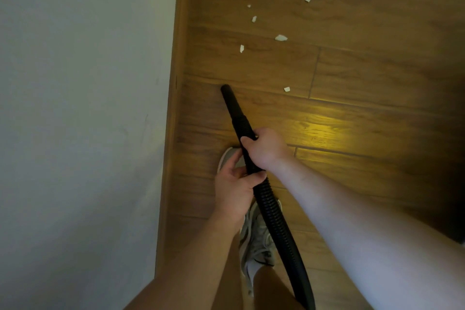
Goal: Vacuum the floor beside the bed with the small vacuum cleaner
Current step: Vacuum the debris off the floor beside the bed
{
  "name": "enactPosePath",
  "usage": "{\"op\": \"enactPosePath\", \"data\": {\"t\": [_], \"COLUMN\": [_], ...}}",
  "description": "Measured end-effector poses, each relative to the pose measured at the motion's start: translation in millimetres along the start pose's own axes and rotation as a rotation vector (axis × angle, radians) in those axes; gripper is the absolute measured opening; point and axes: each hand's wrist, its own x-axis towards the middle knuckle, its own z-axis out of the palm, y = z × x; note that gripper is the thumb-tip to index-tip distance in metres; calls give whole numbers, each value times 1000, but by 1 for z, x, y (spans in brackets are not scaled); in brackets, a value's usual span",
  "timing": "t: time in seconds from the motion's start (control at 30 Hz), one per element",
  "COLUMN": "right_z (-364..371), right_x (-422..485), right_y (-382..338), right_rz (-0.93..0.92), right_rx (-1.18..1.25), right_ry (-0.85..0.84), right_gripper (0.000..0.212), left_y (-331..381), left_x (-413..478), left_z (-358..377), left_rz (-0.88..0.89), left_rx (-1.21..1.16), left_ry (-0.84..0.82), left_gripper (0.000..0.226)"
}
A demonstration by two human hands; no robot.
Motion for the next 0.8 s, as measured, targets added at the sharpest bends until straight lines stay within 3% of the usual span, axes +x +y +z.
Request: {"op": "enactPosePath", "data": {"t": [0.8], "right_z": [-61], "right_x": [-15], "right_y": [74], "right_rz": [99], "right_rx": [152], "right_ry": [74], "right_gripper": [29], "left_y": [-25], "left_x": [-16], "left_z": [80], "left_rz": [-77], "left_rx": [99], "left_ry": [-81], "left_gripper": [76]}}
